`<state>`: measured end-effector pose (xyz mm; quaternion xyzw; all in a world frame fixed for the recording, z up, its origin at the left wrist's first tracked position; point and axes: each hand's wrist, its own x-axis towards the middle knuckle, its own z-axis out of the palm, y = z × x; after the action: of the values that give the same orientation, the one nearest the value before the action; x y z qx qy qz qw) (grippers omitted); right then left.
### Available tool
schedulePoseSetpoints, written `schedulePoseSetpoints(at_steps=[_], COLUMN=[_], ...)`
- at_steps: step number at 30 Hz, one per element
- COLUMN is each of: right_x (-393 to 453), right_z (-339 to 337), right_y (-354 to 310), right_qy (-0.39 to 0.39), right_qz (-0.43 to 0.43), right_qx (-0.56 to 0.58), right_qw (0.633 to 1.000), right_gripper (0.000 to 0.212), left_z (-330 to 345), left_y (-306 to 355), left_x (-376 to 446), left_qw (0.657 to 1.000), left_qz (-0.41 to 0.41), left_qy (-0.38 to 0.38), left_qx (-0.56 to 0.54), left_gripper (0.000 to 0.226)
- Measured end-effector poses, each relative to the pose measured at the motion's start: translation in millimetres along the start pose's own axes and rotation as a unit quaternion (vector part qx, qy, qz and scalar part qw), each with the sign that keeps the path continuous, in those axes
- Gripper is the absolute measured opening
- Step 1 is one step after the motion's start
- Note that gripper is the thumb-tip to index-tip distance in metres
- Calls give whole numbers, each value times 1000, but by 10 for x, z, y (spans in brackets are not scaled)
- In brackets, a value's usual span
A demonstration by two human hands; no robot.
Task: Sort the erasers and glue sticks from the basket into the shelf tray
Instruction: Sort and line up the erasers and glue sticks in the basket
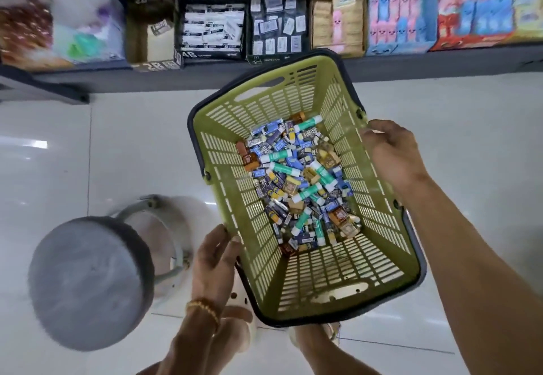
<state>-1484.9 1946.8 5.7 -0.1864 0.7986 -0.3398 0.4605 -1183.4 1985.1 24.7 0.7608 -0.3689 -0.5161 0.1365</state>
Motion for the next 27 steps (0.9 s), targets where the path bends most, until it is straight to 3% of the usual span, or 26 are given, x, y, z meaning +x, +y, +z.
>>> schedulePoseSetpoints(at_steps=[2, 5, 11, 15, 19, 23, 27], right_x=[-172, -485, -1060, -1324, -1395, -1330, -1224], right_z=[-69, -185, -345, -366, -258, -27, 443], right_y=[-70, -174, -311, -438, -573, -555, -317], right_qy=[10, 31, 44, 78, 142, 225, 267], right_qz=[16, 21, 54, 75, 93, 102, 128], right_qx=[6, 54, 117, 165, 189, 188, 163], right_qw=[1000, 998, 991, 980, 967, 951, 941], right_gripper=[16, 23, 23, 15, 19, 20, 31], left_z=[-90, -166, -324, -507, -518, -306, -48], left_y=[198, 572, 1163, 1538, 1910, 2237, 2318], left_x=[-214, -504, -627, -448, -118, 384, 871], left_qw=[998, 986, 934, 888, 822, 729, 637], left_qz=[29, 96, 190, 231, 255, 287, 337], left_qy=[12, -48, -186, -232, -296, -401, -458], left_qx=[53, 127, 240, 324, 415, 474, 520], left_gripper=[16, 18, 13, 21, 24, 27, 29])
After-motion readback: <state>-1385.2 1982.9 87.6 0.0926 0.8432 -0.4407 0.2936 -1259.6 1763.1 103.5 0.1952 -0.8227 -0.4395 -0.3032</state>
